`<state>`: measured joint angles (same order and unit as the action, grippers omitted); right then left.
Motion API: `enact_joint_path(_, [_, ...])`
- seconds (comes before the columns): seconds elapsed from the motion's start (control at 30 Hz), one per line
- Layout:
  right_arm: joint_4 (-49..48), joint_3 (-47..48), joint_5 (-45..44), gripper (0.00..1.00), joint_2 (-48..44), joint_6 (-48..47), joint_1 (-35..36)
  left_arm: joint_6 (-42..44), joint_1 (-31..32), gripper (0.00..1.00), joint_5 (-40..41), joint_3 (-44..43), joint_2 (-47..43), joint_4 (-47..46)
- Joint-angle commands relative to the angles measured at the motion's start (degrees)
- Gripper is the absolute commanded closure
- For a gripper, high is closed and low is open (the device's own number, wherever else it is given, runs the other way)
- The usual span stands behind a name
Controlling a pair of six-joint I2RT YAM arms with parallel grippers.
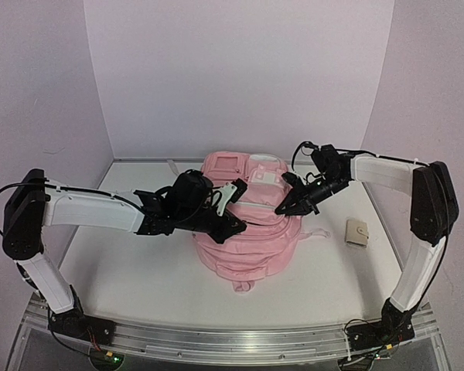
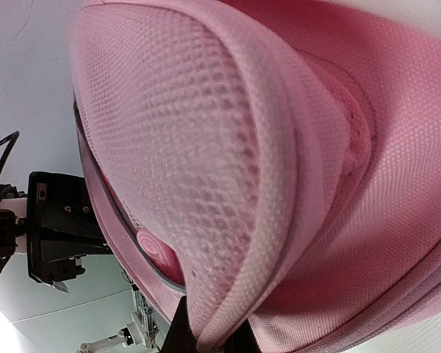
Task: Pack the student bag
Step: Zip the student bag at the center of the board.
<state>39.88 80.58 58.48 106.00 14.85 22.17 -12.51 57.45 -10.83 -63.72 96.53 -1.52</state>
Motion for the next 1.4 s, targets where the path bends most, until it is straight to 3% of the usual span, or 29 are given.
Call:
enact_joint_path(0.0, [-7.4,0.8,4.0,1.0,0.0,3.5,1.9,-1.3,2.7,1.0,-5.2,-5.3,1.2,-9.7])
enact_joint_path(0.3, [-15.1,-0.6,3.4,1.0,-0.6,11.1,2.2,-3.3,3.5,1.0,-6.1,-11.5,8.4,-13.0])
enact_joint_path(0.57, [-18.1,-0.8,2.0,1.0,0.2,13.9,2.5,-8.4,3.6,0.94,-1.2,-15.4,12.3,-16.1])
enact_joint_path(0.8, [-19.3,-0.5,0.2,1.0,1.1,15.1,2.6,-18.1,3.7,0.94,4.8,-9.0,8.4,-24.4])
enact_joint_path(1.07, [-19.7,0.0,-0.6,1.0,1.0,15.0,2.5,-28.9,3.6,0.99,-0.1,-8.5,8.3,-30.0])
enact_joint_path(1.17, [-19.7,0.1,-0.6,1.0,1.2,14.8,2.5,-29.1,3.5,1.0,-0.6,-11.7,8.9,-24.5])
enact_joint_path(1.27, [-19.6,0.2,-0.8,1.0,1.4,14.4,2.5,-23.8,3.7,1.0,-1.0,-16.2,9.4,-14.6])
enact_joint_path(1.37, [-19.5,0.0,-1.5,1.0,1.2,14.1,2.5,-15.3,4.3,1.0,6.0,-20.1,7.8,-1.6])
